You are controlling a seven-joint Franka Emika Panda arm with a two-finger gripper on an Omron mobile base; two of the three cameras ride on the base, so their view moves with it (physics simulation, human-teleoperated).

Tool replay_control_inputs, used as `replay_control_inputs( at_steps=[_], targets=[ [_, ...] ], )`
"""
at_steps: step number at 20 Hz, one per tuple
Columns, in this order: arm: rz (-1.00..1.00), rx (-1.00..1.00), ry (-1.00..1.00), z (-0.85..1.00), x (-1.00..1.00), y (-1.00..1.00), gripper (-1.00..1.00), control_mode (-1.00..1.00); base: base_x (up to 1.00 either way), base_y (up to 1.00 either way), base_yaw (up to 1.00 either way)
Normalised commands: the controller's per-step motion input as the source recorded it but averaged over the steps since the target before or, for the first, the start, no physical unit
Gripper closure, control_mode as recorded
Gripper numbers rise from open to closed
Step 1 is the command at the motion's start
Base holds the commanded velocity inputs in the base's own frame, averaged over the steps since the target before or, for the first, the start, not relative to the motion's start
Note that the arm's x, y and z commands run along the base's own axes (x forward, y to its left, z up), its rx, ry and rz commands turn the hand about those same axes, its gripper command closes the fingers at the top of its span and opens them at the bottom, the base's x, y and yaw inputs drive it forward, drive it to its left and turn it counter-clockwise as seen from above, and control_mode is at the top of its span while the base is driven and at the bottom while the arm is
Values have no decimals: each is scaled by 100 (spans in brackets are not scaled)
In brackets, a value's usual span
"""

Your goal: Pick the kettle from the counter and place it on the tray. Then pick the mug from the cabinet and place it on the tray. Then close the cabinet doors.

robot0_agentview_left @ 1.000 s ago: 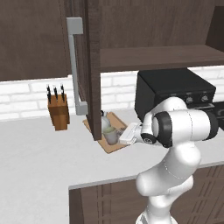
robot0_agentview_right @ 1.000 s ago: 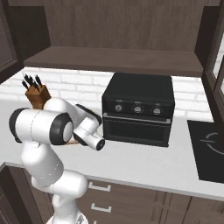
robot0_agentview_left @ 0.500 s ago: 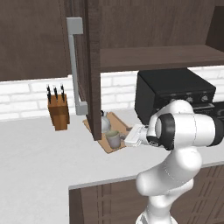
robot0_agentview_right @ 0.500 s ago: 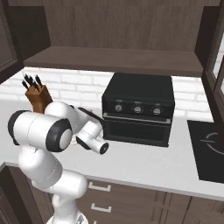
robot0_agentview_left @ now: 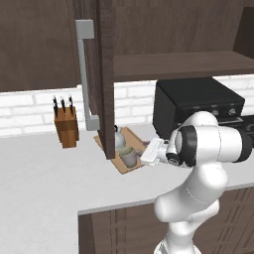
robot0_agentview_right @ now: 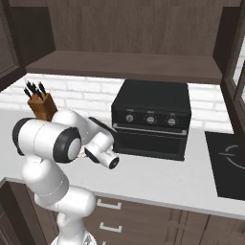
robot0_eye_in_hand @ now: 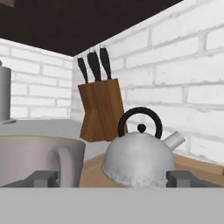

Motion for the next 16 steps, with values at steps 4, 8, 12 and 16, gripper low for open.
replay_control_inputs(
  at_steps=[4,8,12,16],
  targets=[
    [-14,8,-32,-16,0,-7,-100,-100,0,0,0],
    [-15,5,-6,-20,0,-26,-100,-100,0,0,0],
    [0,0,16,-4,0,-36,-100,-100,0,0,0],
    [0,0,18,3,0,-46,-100,-100,0,0,0]
  ],
)
